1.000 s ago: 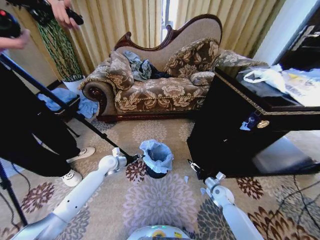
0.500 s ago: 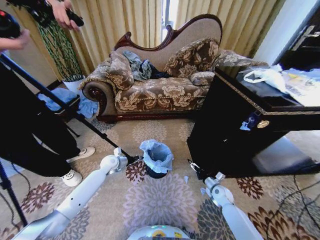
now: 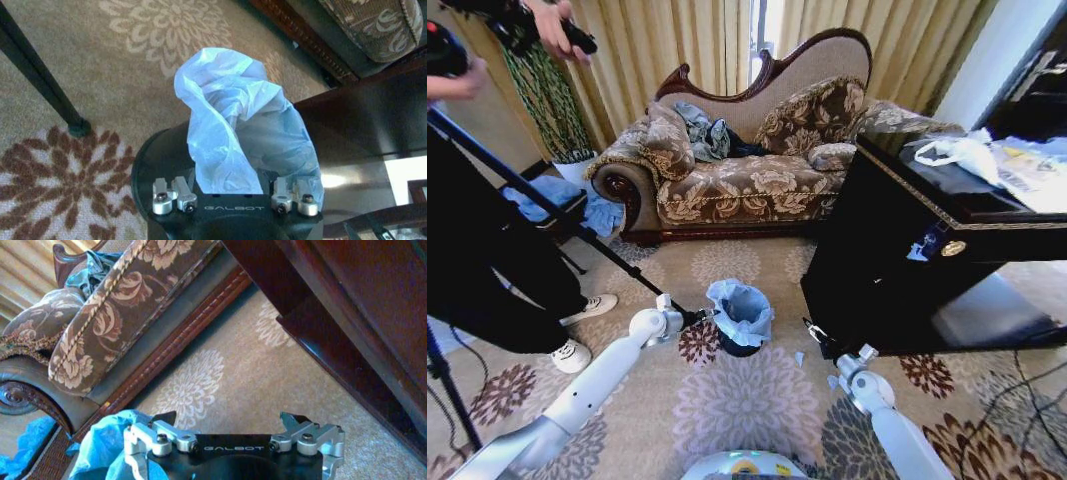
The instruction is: Place a garbage bag over the trash bin.
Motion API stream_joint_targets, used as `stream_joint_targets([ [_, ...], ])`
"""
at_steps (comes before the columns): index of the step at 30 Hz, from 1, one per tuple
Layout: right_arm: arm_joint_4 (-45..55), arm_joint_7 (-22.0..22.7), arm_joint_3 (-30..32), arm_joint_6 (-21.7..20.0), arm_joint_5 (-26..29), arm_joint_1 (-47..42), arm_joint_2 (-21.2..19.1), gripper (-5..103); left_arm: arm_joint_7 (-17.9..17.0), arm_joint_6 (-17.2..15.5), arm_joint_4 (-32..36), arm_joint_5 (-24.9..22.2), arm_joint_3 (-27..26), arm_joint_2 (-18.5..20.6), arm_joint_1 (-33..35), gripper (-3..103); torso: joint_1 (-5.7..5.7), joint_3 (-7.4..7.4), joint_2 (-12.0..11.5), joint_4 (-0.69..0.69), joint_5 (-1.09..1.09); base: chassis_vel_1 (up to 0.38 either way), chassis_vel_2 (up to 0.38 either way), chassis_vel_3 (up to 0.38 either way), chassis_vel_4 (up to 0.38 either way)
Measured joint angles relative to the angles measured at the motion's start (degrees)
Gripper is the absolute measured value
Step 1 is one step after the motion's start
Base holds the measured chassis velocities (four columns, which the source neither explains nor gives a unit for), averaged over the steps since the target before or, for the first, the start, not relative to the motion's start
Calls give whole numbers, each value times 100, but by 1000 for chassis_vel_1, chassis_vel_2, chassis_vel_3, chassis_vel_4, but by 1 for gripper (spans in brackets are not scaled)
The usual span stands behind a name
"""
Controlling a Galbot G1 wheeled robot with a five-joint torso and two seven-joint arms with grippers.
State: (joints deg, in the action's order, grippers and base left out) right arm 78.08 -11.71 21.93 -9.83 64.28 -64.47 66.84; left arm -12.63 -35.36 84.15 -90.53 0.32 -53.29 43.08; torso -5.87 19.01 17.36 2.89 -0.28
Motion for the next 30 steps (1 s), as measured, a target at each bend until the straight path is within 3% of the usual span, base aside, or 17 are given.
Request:
stream_joint_targets([
  [3, -1, 0, -1, 5, 0, 0, 5, 100, 10, 0, -15, 4, 9, -6, -19, 63, 0, 0, 0, 0, 0, 0, 0, 0, 0],
  [6, -12, -4, -1, 16, 0, 9, 5, 100, 49, -9, -41, 23, 25, -14, -30, 48, 0, 0, 0, 0, 0, 0, 0, 0, 0],
  [7, -18, -7, 0, 20, 0, 11, 4, 100, 57, -10, -48, 32, 25, -19, -30, 48, 0, 0, 0, 0, 0, 0, 0, 0, 0],
  [8, -26, -13, 0, 24, 0, 18, 1, 100, 64, -14, -58, 47, 26, -29, -30, 37, 0, 0, 0, 0, 0, 0, 0, 0, 0],
  [10, -30, -16, 0, 26, 0, 21, 0, 100, 68, -17, -58, 51, 26, -32, -30, 37, 0, 0, 0, 0, 0, 0, 0, 0, 0],
  [12, -40, -20, 0, 29, 0, 31, 0, 100, 73, -20, -58, 55, 26, -34, -29, 26, 0, 0, 0, 0, 0, 0, 0, 0, 0],
  [14, -44, -20, 0, 30, 0, 37, 0, 100, 74, -22, -58, 55, 27, -34, -26, 26, 0, 0, 0, 0, 0, 0, 0, 0, 0],
  [15, -51, -22, 0, 36, 0, 49, 4, 100, 80, -24, -59, 58, 28, -34, -20, 16, 0, 0, 0, 0, 0, 0, 0, 0, 0],
  [16, -54, -22, 1, 41, 0, 52, 8, 100, 86, -24, -63, 62, 29, -35, -18, 16, 0, 0, 0, 0, 0, 0, 0, 0, 0],
  [17, -63, -22, 2, 52, 0, 53, 11, 100, 94, -25, -80, 72, 29, -40, -14, 5, 0, 0, 0, 0, 0, 0, 0, 0, 0],
  [30, -95, -38, 4, 71, 1, 48, -7, 100, 181, -68, 51, 136, -5, 105, 256, 0, 0, 0, 0, 0, -1, 0, 0, 0, 0],
])
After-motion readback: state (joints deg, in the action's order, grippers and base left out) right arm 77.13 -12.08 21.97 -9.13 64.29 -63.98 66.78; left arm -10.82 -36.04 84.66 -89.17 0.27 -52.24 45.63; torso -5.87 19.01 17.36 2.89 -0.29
